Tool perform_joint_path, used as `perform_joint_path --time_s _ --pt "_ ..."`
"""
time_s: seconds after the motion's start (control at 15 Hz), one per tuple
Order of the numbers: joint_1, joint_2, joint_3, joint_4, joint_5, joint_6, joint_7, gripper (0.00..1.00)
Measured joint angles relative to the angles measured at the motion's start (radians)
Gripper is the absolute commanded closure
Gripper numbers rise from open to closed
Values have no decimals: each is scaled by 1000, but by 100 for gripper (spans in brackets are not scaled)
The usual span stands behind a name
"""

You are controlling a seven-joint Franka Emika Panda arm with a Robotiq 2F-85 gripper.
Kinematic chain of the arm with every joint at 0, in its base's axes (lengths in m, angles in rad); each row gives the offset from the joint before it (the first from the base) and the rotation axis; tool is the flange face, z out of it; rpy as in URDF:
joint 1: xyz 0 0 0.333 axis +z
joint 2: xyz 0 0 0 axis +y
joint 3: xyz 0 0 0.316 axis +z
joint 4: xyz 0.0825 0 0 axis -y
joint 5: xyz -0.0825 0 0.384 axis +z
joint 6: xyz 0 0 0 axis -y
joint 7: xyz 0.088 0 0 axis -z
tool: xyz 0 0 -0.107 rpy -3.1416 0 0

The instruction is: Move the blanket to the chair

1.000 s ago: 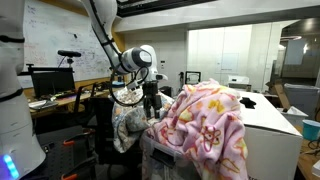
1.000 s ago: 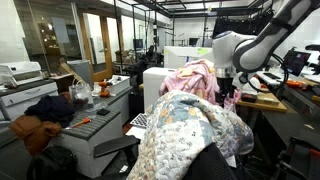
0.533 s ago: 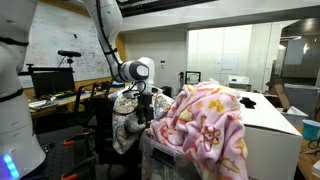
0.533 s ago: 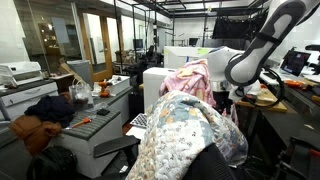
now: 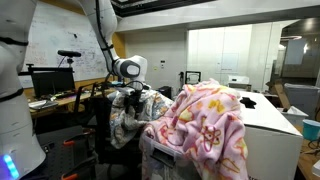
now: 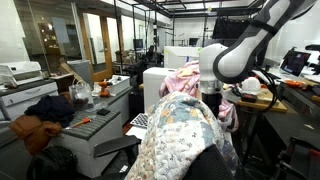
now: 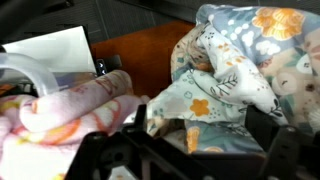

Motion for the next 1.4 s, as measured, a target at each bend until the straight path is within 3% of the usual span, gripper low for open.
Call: perform_joint_path --time_s 0.4,0.6,1.07,1.4 --pt "-20 -33 61 18 169 -148 -278 0" --pt "-17 -70 74 31 211 -243 -356 0" --pt "-14 -139 58 51 256 -306 -371 0" --pt "-9 -183 30 47 279 -215 -299 0"
